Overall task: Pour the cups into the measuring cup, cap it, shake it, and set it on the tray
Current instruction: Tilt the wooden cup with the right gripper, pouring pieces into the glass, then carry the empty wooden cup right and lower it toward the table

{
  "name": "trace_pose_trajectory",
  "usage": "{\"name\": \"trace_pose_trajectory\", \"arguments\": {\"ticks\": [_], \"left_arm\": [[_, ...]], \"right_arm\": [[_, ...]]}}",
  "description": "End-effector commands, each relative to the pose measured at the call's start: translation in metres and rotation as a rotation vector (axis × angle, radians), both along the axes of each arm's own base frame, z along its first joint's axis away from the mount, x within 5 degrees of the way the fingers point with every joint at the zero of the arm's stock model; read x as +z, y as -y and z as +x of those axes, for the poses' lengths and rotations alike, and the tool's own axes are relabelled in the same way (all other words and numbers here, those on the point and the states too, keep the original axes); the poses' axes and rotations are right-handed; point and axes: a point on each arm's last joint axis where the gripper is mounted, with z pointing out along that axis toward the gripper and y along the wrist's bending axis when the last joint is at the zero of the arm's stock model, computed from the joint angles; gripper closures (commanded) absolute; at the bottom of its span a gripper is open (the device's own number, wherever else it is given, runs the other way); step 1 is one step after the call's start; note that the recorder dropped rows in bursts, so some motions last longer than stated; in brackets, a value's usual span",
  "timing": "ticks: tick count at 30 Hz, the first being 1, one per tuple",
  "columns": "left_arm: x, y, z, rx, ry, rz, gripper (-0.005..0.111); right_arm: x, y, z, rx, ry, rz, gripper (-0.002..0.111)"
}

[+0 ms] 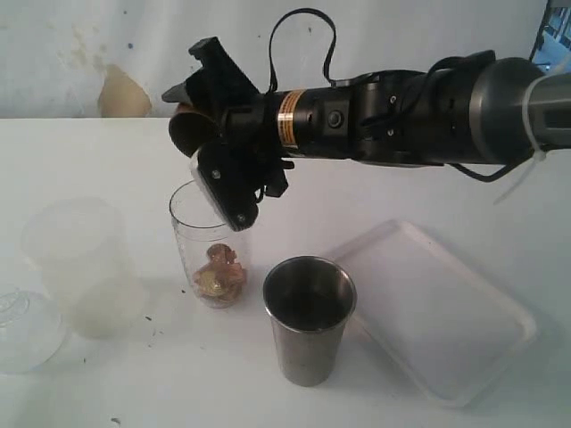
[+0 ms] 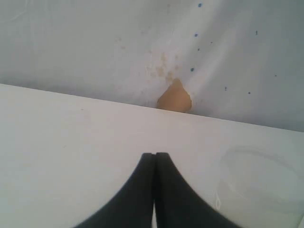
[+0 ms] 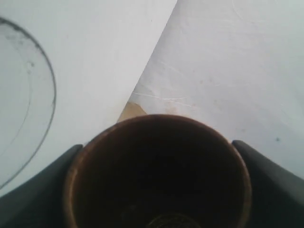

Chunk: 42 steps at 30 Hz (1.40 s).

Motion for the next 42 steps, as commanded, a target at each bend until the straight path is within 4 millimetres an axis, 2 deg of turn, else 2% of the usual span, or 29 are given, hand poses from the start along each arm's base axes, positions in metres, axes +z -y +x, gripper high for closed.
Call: {"name": "trace_pose_trajectory", "arguments": {"ticks": [1,7,10,11,14,16,22,28,31,34,38,42], "left_arm": [[0.0,0.0,0.0,0.005,0.01,-0.001,0.107],[0.0,0.0,0.0,0.005,0.01,-0.001,0.107],[0.0,0.0,0.0,0.005,0.01,-0.001,0.107],[0.0,0.0,0.0,0.005,0.01,-0.001,0.107],[0.0,0.0,0.0,0.005,0.01,-0.001,0.107],[0.0,0.0,0.0,0.005,0.01,-0.001,0.107],[0.0,0.0,0.0,0.005,0.01,-0.001,0.107],[0.0,0.0,0.0,0.005,0.01,-0.001,0.107],[0.0,0.0,0.0,0.005,0.01,-0.001,0.107],[0.0,0.0,0.0,0.005,0.01,-0.003,0.107],[0.0,0.0,0.0,0.005,0.01,-0.005,0.107],[0.0,0.0,0.0,0.005,0.01,-0.005,0.107]], "right_arm": [[0.008,0.001,-0.001,0.054,0.158,-0.08,0.108],[0.006,0.002,0.0,0.078,0.231,-0.143,0.108],[0.007,0.002,0.0,0.064,0.202,-0.122,0.108],[0.007,0.002,0.0,0.042,0.148,-0.077,0.108],[0.011,0.002,0.003,-0.11,-0.156,0.179,0.108],[0.014,0.009,0.011,-0.214,-0.308,0.334,0.108],[0.028,0.053,0.044,-0.356,-0.465,0.679,0.108],[0.034,0.123,0.08,-0.546,-0.835,1.183,0.108],[0.023,0.154,0.095,-0.633,-0.904,1.293,0.108],[0.005,0.176,0.108,-0.712,-0.909,1.306,0.108],[-0.03,0.193,0.122,-0.798,-0.973,1.337,0.108],[-0.064,0.203,0.132,-0.78,-1.007,1.36,0.108]]}}
